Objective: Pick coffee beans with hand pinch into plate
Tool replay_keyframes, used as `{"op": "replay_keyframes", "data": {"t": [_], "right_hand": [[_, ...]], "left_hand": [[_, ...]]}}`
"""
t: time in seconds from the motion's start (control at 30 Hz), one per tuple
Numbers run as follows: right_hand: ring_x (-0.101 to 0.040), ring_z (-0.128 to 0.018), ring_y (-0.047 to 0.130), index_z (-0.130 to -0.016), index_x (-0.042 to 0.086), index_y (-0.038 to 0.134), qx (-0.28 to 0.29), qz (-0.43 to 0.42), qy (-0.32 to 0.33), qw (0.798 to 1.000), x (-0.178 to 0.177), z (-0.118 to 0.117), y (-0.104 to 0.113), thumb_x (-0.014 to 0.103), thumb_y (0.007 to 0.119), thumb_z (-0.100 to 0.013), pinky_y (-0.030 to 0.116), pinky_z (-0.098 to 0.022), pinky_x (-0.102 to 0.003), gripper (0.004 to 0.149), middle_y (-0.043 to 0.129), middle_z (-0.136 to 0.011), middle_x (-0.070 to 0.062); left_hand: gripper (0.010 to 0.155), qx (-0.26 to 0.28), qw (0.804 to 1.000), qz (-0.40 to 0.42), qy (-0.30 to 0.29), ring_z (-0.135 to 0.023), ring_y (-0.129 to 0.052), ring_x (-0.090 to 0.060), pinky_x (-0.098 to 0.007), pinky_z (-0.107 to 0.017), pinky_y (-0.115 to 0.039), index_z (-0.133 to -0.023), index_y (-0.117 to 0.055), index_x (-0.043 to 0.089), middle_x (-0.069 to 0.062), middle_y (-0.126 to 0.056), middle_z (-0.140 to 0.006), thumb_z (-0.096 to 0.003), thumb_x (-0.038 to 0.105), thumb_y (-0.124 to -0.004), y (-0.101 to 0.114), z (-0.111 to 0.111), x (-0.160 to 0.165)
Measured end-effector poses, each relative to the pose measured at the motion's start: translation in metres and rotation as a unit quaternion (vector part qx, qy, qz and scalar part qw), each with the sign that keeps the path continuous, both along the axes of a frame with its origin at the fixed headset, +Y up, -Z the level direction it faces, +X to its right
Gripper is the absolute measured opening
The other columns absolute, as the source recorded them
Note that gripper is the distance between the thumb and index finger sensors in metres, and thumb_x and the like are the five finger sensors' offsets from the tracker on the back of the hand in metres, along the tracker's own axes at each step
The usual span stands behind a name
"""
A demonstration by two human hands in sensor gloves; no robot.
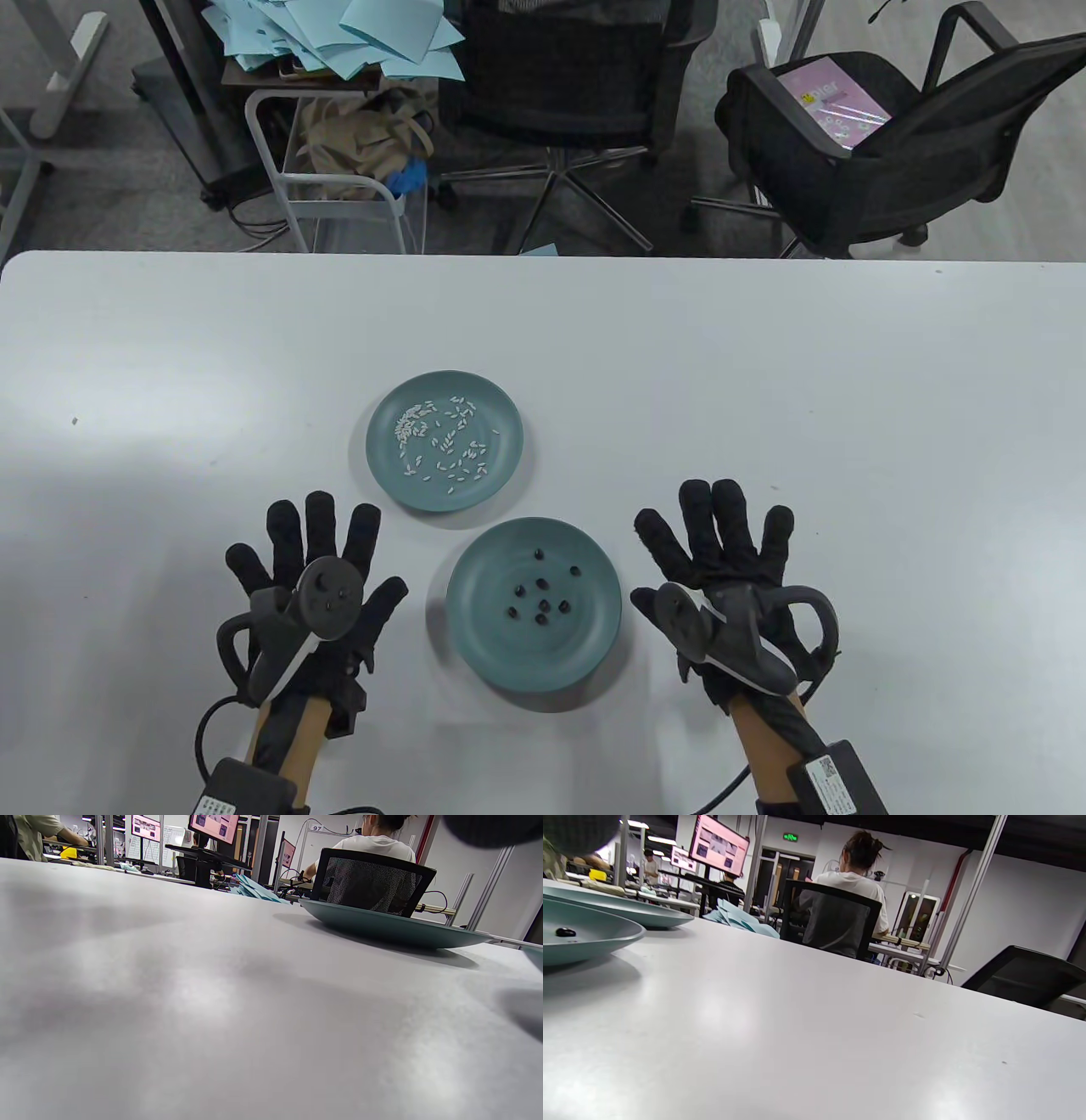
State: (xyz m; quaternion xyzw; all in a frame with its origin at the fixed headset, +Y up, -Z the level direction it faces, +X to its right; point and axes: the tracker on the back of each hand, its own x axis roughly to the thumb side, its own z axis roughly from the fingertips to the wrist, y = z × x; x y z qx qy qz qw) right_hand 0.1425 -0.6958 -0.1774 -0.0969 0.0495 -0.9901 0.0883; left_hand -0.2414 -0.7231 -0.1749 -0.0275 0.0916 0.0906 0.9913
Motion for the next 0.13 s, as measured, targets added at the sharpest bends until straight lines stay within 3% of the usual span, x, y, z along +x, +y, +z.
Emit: {"op": "replay_keyframes", "data": {"t": [0.13], "right_hand": [[-0.029, -0.105, -0.003, -0.095, 0.055, 0.013, 0.0, -0.004, 0.002, 1.0, -0.0009, -0.0001, -0.0008, 0.073, 0.062, -0.041, 0.009, -0.068, -0.07, 0.076, -0.003, -0.111, 0.003]], "left_hand": [[0.079, -0.002, 1.0, 0.0, 0.002, -0.103, 0.014, -0.015, -0.059, -0.067, 0.009, -0.092, -0.018, 0.062, 0.027, 0.008, -0.102, -0.0315, 0.07, -0.069, 0.0002, 0.0003, -0.0004]]}}
